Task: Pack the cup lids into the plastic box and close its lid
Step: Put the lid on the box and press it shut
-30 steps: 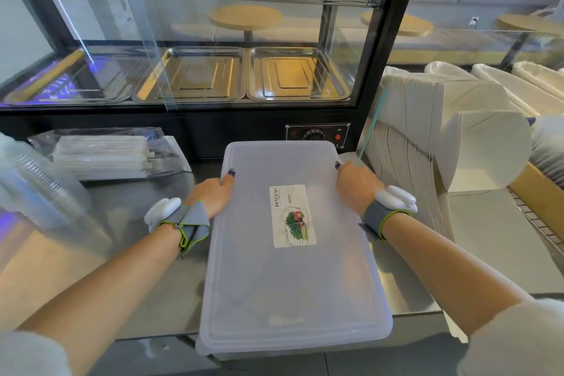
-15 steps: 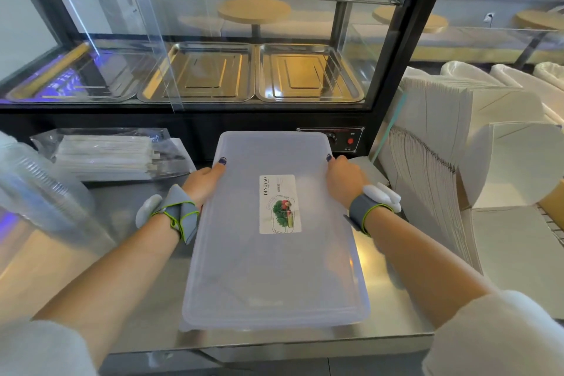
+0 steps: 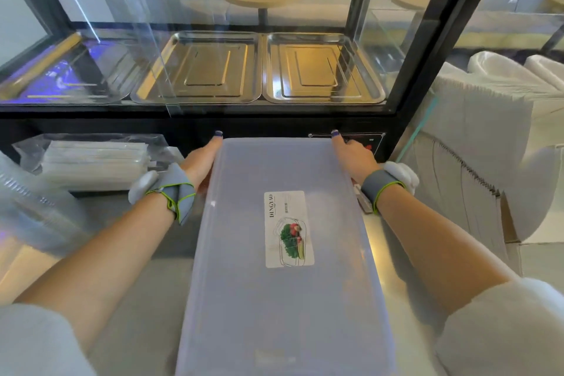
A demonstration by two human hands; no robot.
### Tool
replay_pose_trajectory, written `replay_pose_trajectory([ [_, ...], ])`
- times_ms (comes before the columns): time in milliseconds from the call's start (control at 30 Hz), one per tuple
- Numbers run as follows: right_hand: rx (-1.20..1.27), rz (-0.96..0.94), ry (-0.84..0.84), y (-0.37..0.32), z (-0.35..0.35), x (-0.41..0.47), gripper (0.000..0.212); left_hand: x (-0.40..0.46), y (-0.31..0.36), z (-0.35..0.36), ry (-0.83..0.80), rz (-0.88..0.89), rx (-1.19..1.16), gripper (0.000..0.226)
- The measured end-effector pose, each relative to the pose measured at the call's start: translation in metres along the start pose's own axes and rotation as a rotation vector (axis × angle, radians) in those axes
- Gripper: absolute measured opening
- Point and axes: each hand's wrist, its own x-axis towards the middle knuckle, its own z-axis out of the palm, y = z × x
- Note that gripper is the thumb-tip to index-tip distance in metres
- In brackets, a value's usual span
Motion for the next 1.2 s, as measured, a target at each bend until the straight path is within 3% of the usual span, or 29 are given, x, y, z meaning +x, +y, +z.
replay_pose_trajectory([
  [67,0.042,-0.005,0.007,0.004,0.007,0.007,0.062,0.015,0.007,0.004,0.037,0.013,0.047,0.068],
  [233,0.206,-0.057,0.016,0.012,0.014,0.018,0.05,0.027,0.004,0.014,0.063,0.078,0.239,0.064],
  [367,0.216,-0.053,0.04,0.013,0.015,0.023,0.048,0.036,0.0,0.015,0.032,0.06,0.184,0.067],
  [600,0.238,-0.059,0.054,0.013,0.016,0.025,0.049,0.042,0.006,0.012,0.126,0.085,0.386,0.07],
  [767,0.281,-0.136,0.017,0.014,0.016,0.025,0.031,0.042,0.007,0.01,0.147,0.099,0.492,0.072],
  [900,0.214,-0.177,0.02,0.013,0.018,0.024,0.033,0.04,0.001,0.007,0.176,0.091,0.506,0.074],
  [1200,0.116,-0.271,0.083,0.005,0.016,0.021,0.035,0.037,0.004,0.005,0.092,0.311,0.446,0.038],
])
